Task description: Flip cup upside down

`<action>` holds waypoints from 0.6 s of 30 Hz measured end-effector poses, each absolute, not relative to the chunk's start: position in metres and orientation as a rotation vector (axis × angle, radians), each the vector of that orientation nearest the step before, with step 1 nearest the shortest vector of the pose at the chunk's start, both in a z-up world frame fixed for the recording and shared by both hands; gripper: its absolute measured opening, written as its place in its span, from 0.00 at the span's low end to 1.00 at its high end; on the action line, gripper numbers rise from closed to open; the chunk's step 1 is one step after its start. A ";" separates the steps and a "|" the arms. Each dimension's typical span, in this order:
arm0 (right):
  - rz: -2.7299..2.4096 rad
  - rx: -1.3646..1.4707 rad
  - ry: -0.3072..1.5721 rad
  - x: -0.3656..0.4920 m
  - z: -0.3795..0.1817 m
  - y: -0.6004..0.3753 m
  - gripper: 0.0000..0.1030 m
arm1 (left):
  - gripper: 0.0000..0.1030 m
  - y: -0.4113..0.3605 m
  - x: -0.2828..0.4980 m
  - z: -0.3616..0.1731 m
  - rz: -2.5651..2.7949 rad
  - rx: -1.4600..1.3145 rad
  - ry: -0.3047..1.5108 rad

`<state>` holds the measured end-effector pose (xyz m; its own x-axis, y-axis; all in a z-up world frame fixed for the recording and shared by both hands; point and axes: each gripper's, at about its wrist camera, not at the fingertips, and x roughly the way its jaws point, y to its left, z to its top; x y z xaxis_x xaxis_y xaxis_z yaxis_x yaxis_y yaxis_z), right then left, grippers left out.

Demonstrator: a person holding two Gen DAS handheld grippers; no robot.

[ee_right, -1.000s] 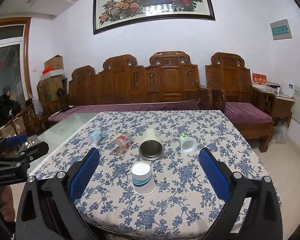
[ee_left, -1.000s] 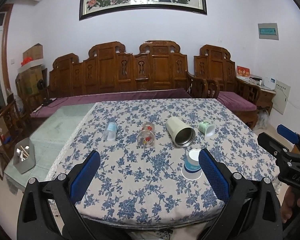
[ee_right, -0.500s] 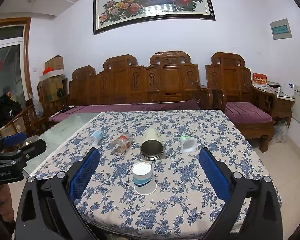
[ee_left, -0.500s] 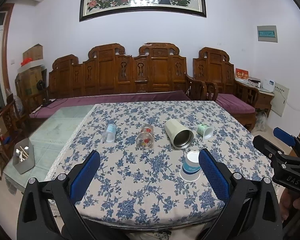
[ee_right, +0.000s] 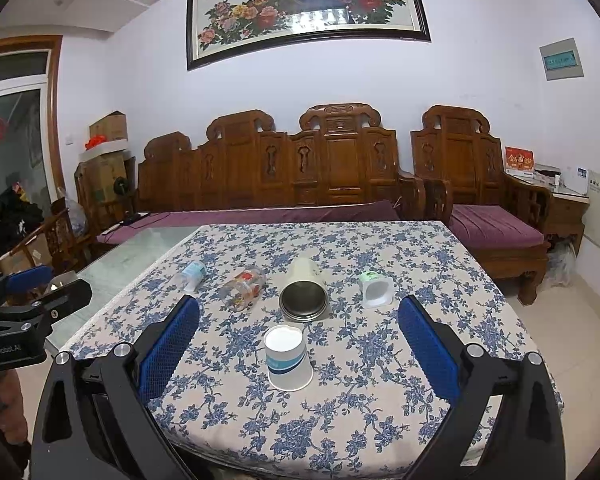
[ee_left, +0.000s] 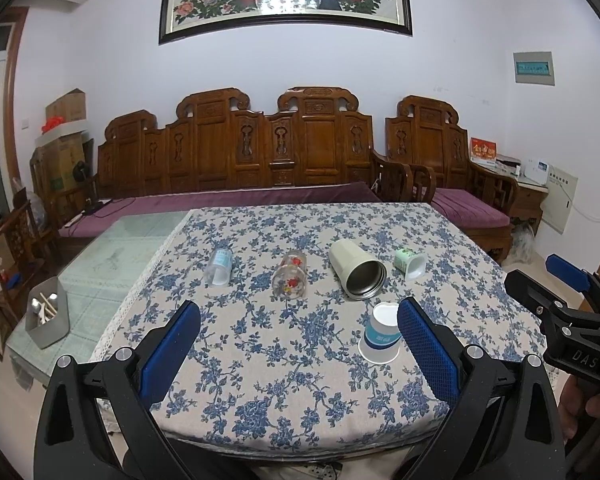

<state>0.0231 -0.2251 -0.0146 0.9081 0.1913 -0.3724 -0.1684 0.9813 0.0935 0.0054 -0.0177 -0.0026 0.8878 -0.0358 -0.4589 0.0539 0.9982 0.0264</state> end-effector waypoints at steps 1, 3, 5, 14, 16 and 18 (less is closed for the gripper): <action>0.187 0.060 0.388 0.023 -0.014 -0.225 0.97 | 0.92 -0.018 0.005 -0.002 -0.046 0.039 0.476; 0.186 0.054 0.386 0.023 -0.014 -0.224 0.97 | 0.92 -0.018 0.005 -0.002 -0.044 0.041 0.475; 0.187 0.052 0.385 0.023 -0.014 -0.224 0.97 | 0.92 -0.018 0.005 -0.002 -0.045 0.039 0.476; 0.188 0.051 0.386 0.023 -0.014 -0.224 0.97 | 0.92 -0.018 0.005 -0.002 -0.045 0.038 0.476; 0.188 0.052 0.386 0.024 -0.014 -0.224 0.97 | 0.92 -0.018 0.005 -0.002 -0.046 0.038 0.476; 0.188 0.052 0.386 0.023 -0.014 -0.224 0.97 | 0.92 -0.018 0.005 -0.002 -0.046 0.038 0.475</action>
<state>0.0235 -0.2239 -0.0141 0.9095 0.1917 -0.3689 -0.1721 0.9813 0.0857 0.0046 -0.0178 -0.0018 0.8881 -0.0353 -0.4583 0.0531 0.9983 0.0260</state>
